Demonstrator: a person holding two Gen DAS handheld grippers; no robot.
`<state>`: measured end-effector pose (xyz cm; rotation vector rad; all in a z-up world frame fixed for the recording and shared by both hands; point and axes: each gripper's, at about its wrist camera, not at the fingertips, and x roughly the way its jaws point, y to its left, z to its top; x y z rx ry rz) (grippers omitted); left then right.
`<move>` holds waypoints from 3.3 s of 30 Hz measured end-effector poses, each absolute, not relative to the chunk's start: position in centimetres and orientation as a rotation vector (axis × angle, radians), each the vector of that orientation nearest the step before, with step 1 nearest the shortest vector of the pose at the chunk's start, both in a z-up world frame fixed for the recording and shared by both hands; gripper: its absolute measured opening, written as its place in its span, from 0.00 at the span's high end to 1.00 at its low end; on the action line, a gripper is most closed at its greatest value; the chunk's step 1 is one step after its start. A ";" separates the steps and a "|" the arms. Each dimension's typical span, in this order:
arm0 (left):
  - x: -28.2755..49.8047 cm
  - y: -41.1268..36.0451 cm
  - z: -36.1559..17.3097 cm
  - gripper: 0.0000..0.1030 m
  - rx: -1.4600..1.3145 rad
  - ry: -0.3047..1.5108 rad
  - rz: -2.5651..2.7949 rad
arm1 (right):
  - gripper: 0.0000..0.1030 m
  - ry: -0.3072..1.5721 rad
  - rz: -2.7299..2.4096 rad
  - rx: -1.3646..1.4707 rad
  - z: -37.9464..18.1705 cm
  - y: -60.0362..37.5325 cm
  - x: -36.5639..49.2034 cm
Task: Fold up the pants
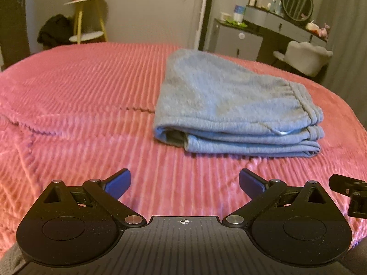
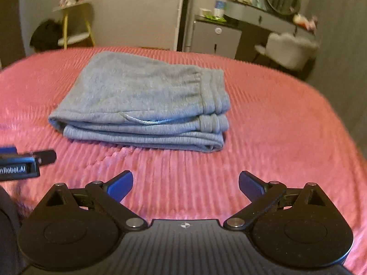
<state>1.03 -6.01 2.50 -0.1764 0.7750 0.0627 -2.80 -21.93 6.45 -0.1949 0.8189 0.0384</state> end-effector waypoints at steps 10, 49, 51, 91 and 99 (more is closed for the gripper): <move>2.5 -5.6 2.9 0.00 -0.171 0.761 0.050 | 0.04 0.805 0.078 -0.209 7.2 -20.2 -1.4; 4.5 -5.5 0.3 0.00 -0.178 0.744 0.016 | 0.04 0.802 0.080 -0.139 5.8 -20.9 1.7; 4.5 -5.5 0.3 0.00 -0.181 0.744 0.015 | 0.04 0.802 0.082 -0.135 5.9 -21.0 1.7; 4.4 -5.7 0.3 0.00 -0.198 0.744 0.010 | 0.04 0.778 0.079 -0.152 5.8 -21.5 1.7; 4.3 -5.8 0.3 0.00 -0.192 0.742 0.010 | 0.04 0.777 0.077 -0.145 5.7 -21.7 1.8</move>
